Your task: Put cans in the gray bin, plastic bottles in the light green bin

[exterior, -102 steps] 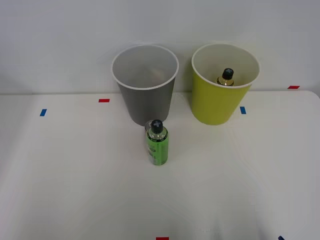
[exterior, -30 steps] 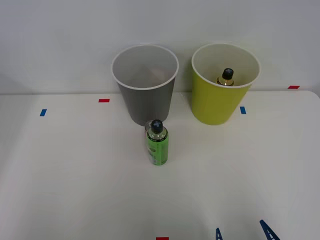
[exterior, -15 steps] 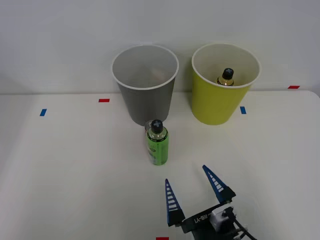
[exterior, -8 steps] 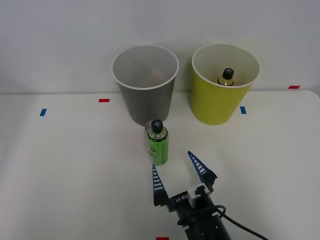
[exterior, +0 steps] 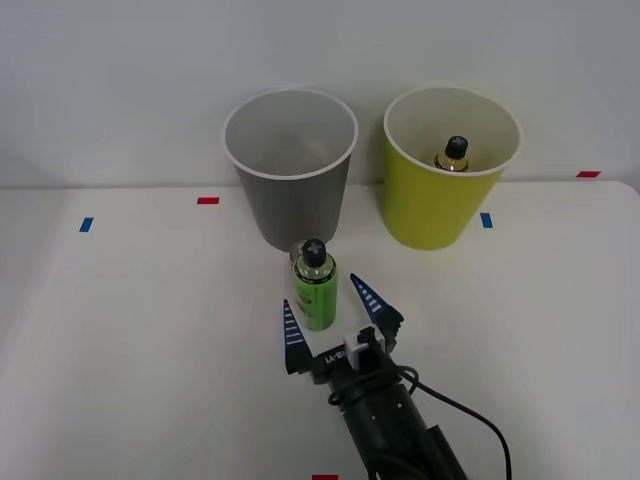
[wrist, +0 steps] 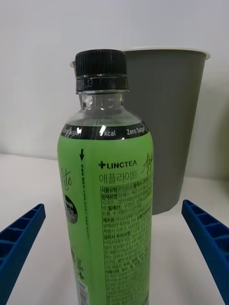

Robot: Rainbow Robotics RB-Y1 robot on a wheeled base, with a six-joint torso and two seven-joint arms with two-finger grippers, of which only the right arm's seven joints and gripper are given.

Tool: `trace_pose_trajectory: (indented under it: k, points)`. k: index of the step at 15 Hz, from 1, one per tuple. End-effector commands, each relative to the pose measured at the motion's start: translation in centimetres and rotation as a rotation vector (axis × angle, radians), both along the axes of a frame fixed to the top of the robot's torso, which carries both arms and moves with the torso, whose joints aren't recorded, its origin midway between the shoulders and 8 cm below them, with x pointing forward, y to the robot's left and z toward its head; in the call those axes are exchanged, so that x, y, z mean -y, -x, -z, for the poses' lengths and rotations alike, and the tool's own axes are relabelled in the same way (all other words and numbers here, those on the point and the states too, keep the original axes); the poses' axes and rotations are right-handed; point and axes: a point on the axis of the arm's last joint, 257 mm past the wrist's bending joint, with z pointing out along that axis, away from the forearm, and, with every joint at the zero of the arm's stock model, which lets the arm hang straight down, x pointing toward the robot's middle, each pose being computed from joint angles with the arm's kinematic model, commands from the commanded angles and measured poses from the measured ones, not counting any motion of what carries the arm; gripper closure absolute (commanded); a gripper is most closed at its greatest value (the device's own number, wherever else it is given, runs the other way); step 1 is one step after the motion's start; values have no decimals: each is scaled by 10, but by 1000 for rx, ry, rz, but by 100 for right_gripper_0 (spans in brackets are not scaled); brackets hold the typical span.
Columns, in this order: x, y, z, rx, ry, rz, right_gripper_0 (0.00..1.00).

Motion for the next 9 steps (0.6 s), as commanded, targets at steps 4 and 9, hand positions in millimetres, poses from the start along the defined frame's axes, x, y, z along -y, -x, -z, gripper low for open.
trace_pose_trajectory:
  k: [4, 9]
  points:
    - [-10, -17, -11, 7, 18, -28, 0]
    - [-15, -27, -11, -6, 55, -50, 0]
